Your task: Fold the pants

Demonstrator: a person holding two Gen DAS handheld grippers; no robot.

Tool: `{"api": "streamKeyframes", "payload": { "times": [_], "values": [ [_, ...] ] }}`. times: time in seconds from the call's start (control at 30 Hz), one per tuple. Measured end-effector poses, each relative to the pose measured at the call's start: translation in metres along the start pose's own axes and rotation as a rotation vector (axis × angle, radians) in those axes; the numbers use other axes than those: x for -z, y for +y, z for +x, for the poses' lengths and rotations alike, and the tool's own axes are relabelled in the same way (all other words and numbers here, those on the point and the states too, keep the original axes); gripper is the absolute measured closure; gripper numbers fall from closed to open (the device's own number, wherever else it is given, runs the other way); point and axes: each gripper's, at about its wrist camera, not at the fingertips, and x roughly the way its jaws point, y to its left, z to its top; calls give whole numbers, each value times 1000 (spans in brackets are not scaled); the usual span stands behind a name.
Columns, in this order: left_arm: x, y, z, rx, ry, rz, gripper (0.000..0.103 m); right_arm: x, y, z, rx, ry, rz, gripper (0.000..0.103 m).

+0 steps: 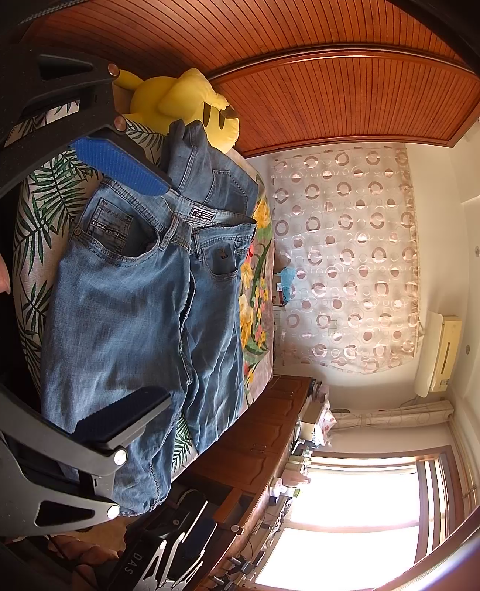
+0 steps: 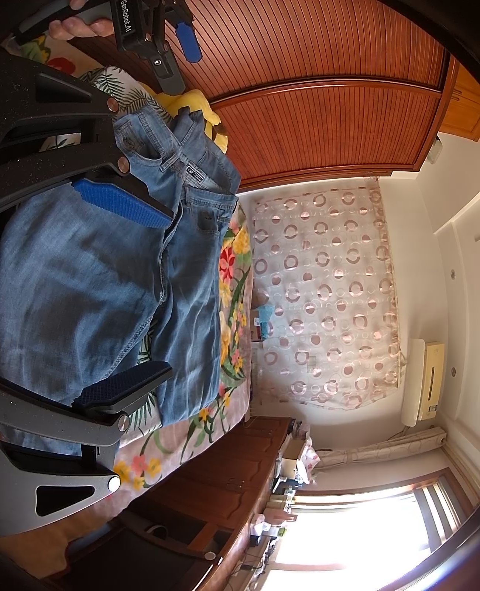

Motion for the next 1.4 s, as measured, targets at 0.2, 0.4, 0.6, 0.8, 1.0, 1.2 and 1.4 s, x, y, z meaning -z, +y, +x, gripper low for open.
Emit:
{"api": "streamKeyframes", "payload": {
  "times": [0.2,0.4,0.6,0.8,1.0,1.2,1.4],
  "values": [
    [0,0,0,-1,-1,1,0,-1,0,0,-1,0,-1,26],
    [0,0,0,0,-1,1,0,-1,0,0,-2,0,1,26],
    [0,0,0,-1,2,-1,0,-1,0,0,-2,1,1,26],
    [-1,16,1,-3,14,0,0,1,-3,3,-1,14,3,26],
    [15,20,25,-3,47,-5,0,3,-5,12,16,40,5,26],
    [27,24,41,4,81,-6,0,3,-7,19,24,76,3,26],
    [39,36,57,15,125,-22,0,3,-12,25,28,108,11,26]
  ]
}}
